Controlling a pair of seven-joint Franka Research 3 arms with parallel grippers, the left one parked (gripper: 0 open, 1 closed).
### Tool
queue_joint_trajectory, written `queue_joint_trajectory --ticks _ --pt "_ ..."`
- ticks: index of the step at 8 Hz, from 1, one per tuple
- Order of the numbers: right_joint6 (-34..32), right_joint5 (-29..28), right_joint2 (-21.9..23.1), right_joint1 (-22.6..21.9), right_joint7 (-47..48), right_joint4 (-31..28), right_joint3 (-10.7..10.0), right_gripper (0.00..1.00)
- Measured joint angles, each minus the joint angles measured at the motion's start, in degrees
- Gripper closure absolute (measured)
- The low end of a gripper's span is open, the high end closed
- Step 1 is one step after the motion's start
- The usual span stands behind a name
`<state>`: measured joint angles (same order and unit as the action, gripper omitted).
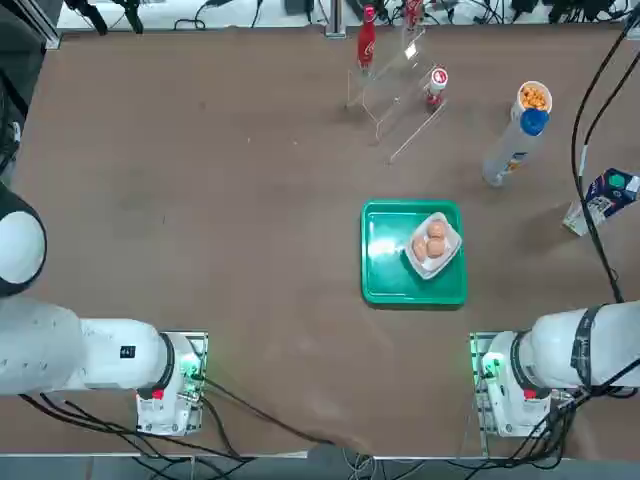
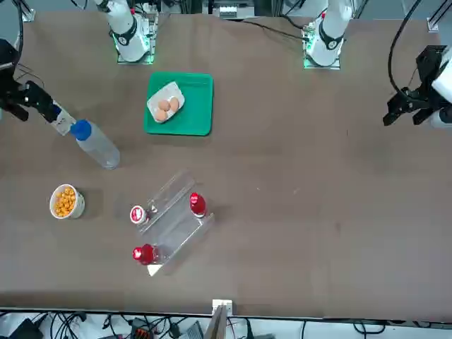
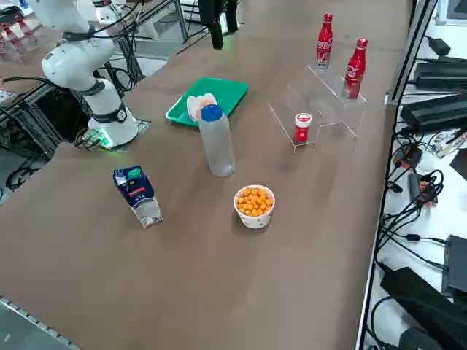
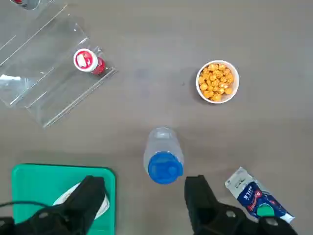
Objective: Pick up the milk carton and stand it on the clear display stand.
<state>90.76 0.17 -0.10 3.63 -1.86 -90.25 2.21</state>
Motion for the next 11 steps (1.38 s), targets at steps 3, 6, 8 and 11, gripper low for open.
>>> queue_joint_trajectory --ticks 3,6,8,11 --pt "0.0 0.0 0.0 0.0 0.0 0.1 0.5 0.00" --pt "-1.1 1.4 -0.1 0.2 -2.1 0.1 0.4 0.00" --pt "-2.8 4.2 -0.3 2.2 -11.6 -0.8 0.2 0.00" --pt "0.0 4.8 -1.1 11.7 -35.5 -5.2 -0.2 0.00"
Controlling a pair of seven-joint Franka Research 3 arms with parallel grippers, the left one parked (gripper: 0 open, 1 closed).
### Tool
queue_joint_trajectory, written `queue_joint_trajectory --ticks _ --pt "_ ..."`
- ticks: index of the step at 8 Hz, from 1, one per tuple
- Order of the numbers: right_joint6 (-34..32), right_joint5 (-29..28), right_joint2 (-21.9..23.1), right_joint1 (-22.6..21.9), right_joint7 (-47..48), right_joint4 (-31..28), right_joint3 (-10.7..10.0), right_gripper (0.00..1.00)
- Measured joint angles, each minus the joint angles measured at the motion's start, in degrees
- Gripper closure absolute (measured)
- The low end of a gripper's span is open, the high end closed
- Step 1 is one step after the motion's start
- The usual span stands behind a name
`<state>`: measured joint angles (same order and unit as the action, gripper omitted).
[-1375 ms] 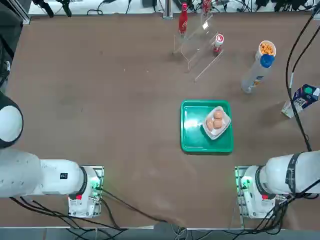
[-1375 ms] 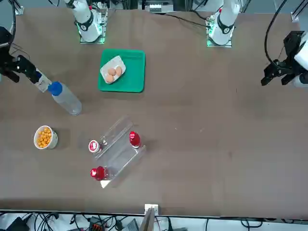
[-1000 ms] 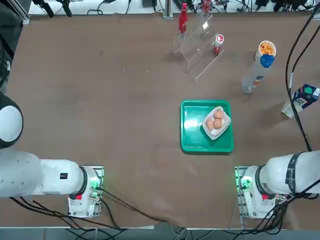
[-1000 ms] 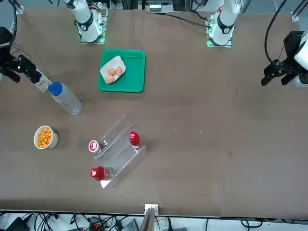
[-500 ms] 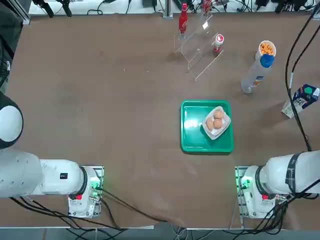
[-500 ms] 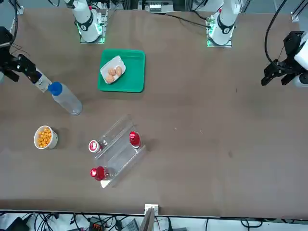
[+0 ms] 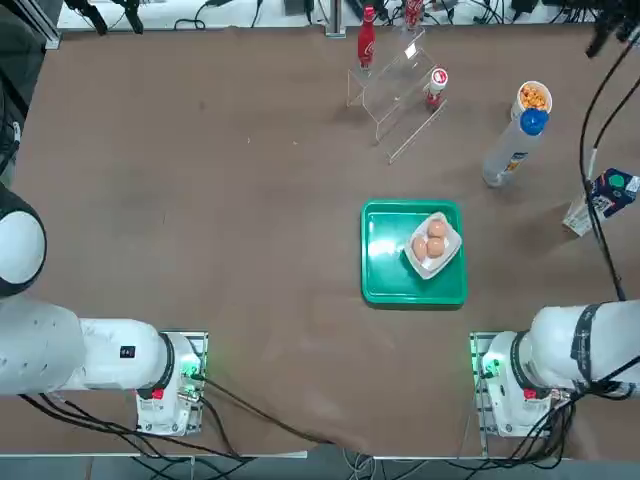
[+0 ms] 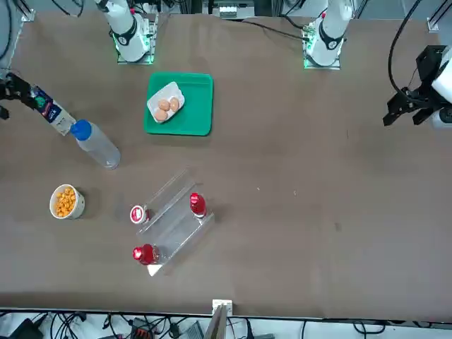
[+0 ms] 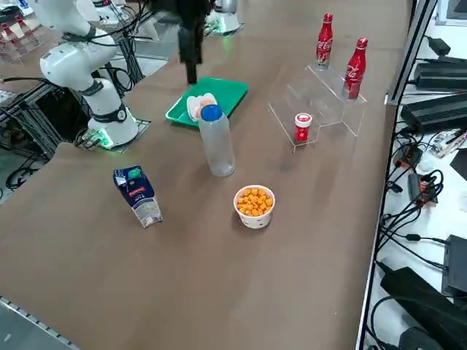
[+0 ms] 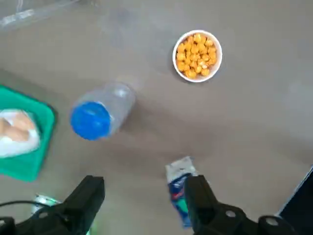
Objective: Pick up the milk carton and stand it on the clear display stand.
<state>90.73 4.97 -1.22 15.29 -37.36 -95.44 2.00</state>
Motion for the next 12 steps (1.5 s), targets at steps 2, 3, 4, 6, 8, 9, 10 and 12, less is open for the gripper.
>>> queue_joint_trajectory --ticks 2,3,4,6,8,9,10,12 --pt "6.3 0.0 -0.7 5.1 -12.4 -5.8 -0.1 0.00" --pt "9.1 0.0 -0.7 7.1 -17.9 -8.9 -0.1 0.00" --pt "11.3 0.0 -0.6 9.0 -22.3 -11.8 -0.1 0.00" --pt "15.3 1.0 0.2 11.4 -28.4 -17.0 -0.1 0.00" --pt "20.5 2.5 3.3 12.5 -30.7 -24.1 -0.1 0.00" --pt "21.9 2.8 4.9 12.8 -32.5 -27.1 -0.1 0.00" --pt "22.6 2.9 5.9 13.3 -34.7 -28.7 -0.1 0.00" --pt "23.0 2.9 6.6 14.4 -38.4 -30.0 -0.1 0.00"
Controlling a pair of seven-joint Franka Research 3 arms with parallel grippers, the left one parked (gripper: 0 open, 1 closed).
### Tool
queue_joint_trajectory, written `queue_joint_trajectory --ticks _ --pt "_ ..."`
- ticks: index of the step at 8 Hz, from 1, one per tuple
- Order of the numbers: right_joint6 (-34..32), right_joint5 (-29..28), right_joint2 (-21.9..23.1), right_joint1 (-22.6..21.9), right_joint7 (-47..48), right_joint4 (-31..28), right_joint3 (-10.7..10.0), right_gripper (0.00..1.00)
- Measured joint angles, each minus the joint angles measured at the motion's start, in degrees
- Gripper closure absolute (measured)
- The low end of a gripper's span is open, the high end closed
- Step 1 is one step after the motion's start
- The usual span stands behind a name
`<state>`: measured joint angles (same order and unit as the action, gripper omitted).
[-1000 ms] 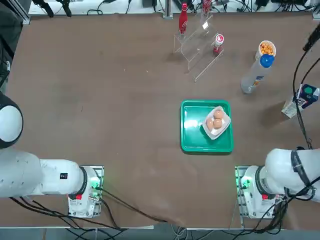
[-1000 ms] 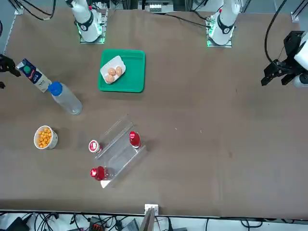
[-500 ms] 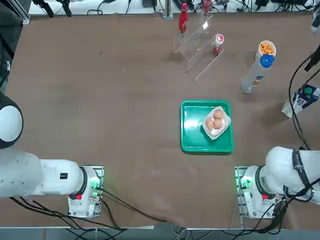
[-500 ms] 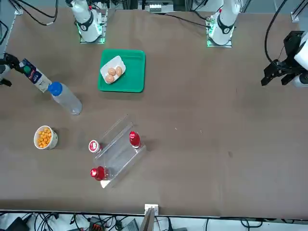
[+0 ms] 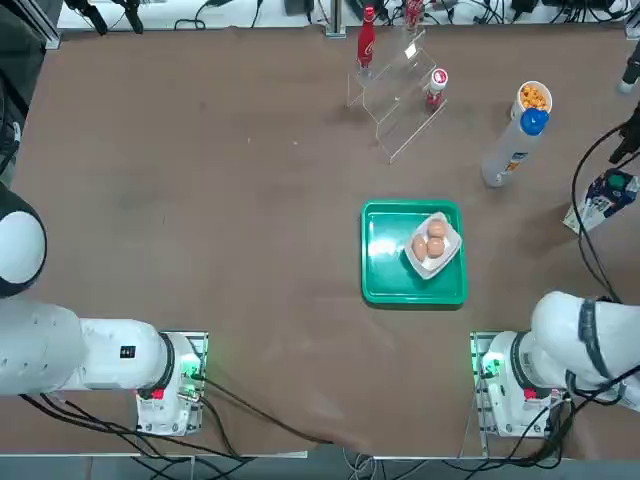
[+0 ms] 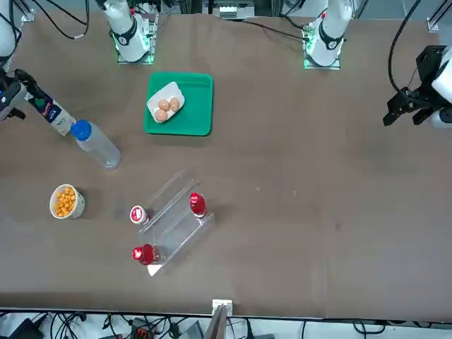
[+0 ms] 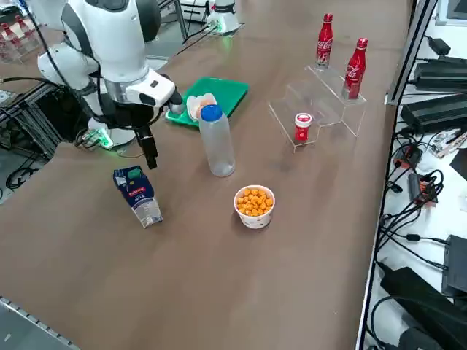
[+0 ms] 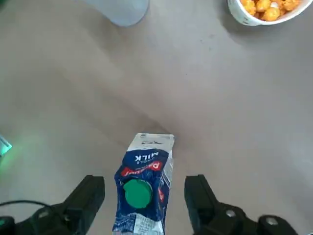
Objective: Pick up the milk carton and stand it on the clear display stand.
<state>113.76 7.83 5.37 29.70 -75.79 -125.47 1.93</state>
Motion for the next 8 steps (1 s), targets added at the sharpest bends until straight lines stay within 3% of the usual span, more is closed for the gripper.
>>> queue_joint_trajectory --ticks 4,8 --pt "6.3 0.0 0.3 3.7 -5.7 -4.8 0.0 0.00" --pt "8.3 1.6 1.9 4.0 -6.0 -8.2 0.0 0.00"
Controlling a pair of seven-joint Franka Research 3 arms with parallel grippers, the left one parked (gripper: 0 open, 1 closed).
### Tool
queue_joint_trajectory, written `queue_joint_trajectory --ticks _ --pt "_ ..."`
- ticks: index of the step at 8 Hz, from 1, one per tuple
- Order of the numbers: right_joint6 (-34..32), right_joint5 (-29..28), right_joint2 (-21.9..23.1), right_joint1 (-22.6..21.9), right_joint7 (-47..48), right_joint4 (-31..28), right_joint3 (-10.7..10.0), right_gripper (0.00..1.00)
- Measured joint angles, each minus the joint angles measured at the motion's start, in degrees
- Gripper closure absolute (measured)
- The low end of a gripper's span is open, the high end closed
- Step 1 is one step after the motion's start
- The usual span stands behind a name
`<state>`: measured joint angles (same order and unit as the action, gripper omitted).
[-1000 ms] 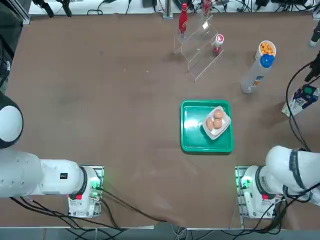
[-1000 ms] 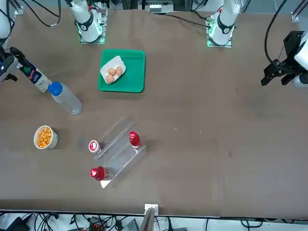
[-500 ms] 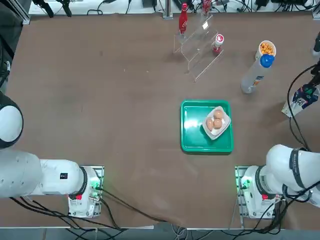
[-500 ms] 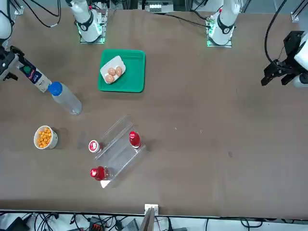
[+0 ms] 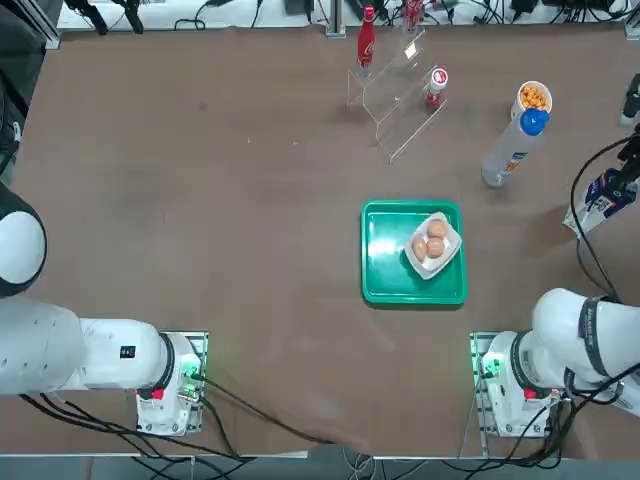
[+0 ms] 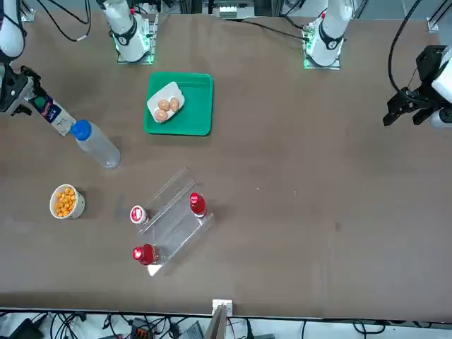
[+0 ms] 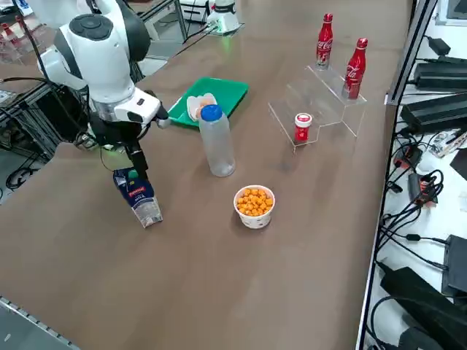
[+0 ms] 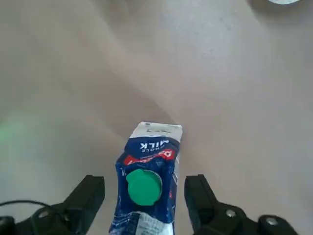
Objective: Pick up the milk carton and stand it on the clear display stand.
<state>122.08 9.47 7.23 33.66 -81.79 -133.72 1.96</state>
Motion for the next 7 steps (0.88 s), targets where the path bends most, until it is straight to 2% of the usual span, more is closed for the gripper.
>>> queue_joint_trajectory --ticks 3,7 --pt "5.8 2.4 0.2 0.2 0.0 -3.8 0.0 0.00" --pt "6.1 3.3 0.2 1.7 -0.2 -4.7 0.0 0.00"
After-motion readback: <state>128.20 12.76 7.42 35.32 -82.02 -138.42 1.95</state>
